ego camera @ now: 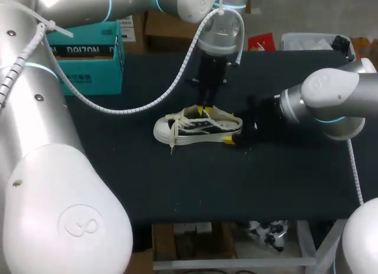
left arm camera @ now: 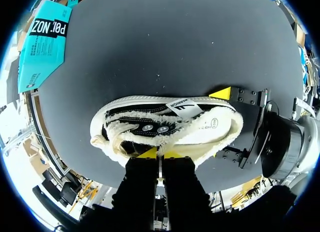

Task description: Open the shoe tongue, take the insole out of the shoe, put the insole back into the shoe, and pack the shoe into the shoebox

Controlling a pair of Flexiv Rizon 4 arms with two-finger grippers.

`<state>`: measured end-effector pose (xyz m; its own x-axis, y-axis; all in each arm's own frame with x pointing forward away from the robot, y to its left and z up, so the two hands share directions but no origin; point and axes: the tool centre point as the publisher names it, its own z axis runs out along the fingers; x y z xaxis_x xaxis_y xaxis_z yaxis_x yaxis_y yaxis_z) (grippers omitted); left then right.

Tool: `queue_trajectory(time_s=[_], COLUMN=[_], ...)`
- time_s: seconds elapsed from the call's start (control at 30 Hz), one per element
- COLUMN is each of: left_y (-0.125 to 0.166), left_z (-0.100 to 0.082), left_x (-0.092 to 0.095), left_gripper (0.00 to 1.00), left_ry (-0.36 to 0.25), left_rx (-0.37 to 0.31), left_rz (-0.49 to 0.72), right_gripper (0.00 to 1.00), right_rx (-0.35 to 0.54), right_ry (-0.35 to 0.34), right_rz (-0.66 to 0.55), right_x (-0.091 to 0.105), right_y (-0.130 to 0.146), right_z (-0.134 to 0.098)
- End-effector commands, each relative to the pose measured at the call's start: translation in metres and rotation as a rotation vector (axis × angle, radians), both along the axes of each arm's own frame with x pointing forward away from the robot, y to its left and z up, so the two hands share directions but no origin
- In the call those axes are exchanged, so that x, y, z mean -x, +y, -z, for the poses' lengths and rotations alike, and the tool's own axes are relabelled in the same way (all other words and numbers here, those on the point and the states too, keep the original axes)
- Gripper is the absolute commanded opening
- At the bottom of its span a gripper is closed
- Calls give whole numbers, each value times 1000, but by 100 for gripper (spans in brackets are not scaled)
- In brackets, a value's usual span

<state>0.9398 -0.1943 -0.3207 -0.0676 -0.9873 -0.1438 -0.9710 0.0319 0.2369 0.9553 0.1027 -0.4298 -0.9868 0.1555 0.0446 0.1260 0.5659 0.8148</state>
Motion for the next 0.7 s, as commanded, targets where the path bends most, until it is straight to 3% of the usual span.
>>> queue_trajectory(time_s=[0.03, 0.3, 0.47, 0.7], left_y=[15, 49, 66, 88], left_z=[-10, -10, -7, -8], left_x=[15, 27, 25, 9], left_gripper=[0, 0, 0, 0], left_ry=[-62, -203, -288, -322], left_rx=[74, 254, 357, 484], left_rz=[-3, -44, -74, -143], right_gripper=[0, 0, 0, 0], right_rx=[-2, -2, -2, -2], right_ry=[0, 0, 0, 0], right_rz=[2, 2, 2, 2], right_x=[-1, -1, -1, -1], right_y=[0, 0, 0, 0], right_z=[5, 5, 5, 5])
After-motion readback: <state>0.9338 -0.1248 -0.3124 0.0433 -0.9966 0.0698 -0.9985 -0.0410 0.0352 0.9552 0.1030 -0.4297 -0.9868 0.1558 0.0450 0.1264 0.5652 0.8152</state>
